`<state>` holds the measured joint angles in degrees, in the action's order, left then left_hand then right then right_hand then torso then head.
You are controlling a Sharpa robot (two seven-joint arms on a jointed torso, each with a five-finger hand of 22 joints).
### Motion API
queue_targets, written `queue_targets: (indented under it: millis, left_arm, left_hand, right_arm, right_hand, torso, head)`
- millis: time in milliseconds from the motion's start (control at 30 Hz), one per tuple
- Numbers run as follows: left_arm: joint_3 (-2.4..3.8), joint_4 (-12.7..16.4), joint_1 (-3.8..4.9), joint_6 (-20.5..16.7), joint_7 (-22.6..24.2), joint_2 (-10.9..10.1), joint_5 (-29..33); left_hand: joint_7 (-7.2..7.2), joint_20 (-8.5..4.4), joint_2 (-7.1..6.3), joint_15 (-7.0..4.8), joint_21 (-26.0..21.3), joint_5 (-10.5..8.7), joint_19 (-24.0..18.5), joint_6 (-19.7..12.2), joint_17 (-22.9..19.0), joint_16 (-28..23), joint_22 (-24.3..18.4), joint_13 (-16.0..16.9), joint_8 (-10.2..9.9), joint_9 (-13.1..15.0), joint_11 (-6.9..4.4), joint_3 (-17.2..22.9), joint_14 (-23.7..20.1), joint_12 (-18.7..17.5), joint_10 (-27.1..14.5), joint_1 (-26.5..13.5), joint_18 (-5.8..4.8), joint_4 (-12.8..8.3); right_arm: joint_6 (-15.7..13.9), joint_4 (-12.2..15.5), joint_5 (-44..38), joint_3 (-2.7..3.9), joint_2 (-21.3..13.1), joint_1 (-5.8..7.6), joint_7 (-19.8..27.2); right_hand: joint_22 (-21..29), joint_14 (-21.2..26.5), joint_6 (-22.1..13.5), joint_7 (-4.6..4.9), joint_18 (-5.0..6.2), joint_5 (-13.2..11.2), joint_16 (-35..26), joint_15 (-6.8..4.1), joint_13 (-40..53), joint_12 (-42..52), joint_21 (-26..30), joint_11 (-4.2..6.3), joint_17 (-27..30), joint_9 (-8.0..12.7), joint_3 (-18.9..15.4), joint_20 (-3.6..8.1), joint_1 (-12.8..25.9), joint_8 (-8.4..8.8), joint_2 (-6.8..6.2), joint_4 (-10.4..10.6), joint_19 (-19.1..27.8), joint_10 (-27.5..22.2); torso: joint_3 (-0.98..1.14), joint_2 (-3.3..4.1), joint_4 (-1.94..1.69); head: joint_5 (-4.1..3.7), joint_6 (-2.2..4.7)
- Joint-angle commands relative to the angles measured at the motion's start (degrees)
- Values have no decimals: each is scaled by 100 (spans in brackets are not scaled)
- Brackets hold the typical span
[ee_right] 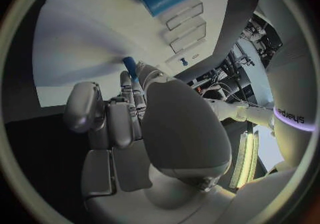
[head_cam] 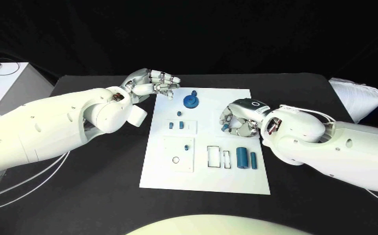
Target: Assemble the parts on the task board
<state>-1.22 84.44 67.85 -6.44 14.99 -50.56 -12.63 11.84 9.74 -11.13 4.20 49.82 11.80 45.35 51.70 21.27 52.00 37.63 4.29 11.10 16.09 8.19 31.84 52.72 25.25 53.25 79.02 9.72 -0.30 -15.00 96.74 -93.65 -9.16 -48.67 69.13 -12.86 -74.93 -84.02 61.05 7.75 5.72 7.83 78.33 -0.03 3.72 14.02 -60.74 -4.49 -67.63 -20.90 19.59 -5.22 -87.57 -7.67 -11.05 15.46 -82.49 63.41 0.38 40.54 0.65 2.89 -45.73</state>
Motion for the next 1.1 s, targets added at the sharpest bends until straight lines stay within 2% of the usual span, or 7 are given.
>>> queue_targets:
  millis: [33,200,367,533,633,900,1100]
  left_arm:
    - [4,13,5,86,20,6,2]
    - [4,14,5,87,11,4,2]
    - [4,16,5,84,4,2,2]
    - [4,16,5,85,2,3,2]
    - [4,13,5,86,3,4,2]
    - [4,-31,5,81,8,15,7]
    - [3,-60,5,75,13,33,14]
  left_hand:
    - [9,28,44,38,-24,17,10,-32,-8,-27,-4,-5,-21,-6,28,-34,15,-37,-6,-32,73,1]
    - [10,30,49,39,-28,17,10,-32,-8,-28,-7,-6,-21,-6,28,-35,16,-37,-7,-39,73,9]
    - [10,30,49,39,-28,17,10,-32,-8,-28,-7,-6,-21,-6,28,-35,16,-37,-7,-39,73,9]
    - [9,31,57,39,-34,19,12,-32,-8,-30,-12,-7,-22,-6,28,-35,18,-36,-9,-45,73,16]
    - [9,31,57,39,-34,19,12,-32,-8,-30,-12,-7,-22,-6,28,-35,18,-36,-9,-45,73,16]
    - [9,31,57,39,-34,19,12,-32,-8,-30,-12,-7,-22,-6,28,-35,18,-36,-9,-45,73,16]
    - [9,31,57,39,-34,19,12,-32,-8,-30,-12,-7,-22,-6,28,-35,18,-36,-9,-45,73,16]
  right_arm:
    - [-114,-3,-169,-2,30,-28,-69]
    - [-243,-9,-170,-2,58,-56,-108]
    - [-385,-7,-205,-2,62,-75,-181]
    - [-592,25,-277,-1,44,-85,-259]
    - [-710,72,-292,0,20,-88,-273]
    - [-1072,390,-254,40,-142,-53,-235]
    - [-1185,701,-109,89,-257,24,-195]
  right_hand:
    - [-224,-146,79,-13,-61,-59,-8,-48,4,-44,-54,24,-11,-13,207,3,-69,-41,-20,25,-55,107]
    - [-313,-165,243,-70,-87,18,29,-95,21,-76,-215,86,-56,-70,524,42,-18,-143,-22,9,-103,339]
    - [-409,-179,415,-137,-113,-51,60,-167,56,-112,-378,169,-90,-207,869,105,-29,-331,18,-209,-147,643]
    - [-473,-185,414,-146,-130,-68,75,-201,94,-185,-465,211,-106,-363,1131,147,56,-479,-7,-445,-167,843]
    - [-492,-187,392,-145,-134,-75,79,-203,103,-225,-489,212,-109,-411,1209,152,117,-516,-28,-507,-172,875]
    - [-536,-194,359,-145,-146,-88,97,-206,126,-301,-553,216,-131,-505,1347,156,246,-591,-59,-626,-186,935]
    - [-553,-195,350,-144,-151,-88,102,-207,132,-323,-583,216,-135,-532,1382,158,280,-612,-71,-664,-194,952]
  torso:
    - [6,2,0]
    - [7,5,1]
    - [5,4,4]
    - [6,2,4]
    - [7,-1,3]
    - [5,-17,6]
    - [-3,-11,6]
  head:
    - [-5,-5]
    - [-5,-10]
    - [-5,-16]
    - [-5,-22]
    - [-4,-19]
    - [5,-3]
    - [39,17]
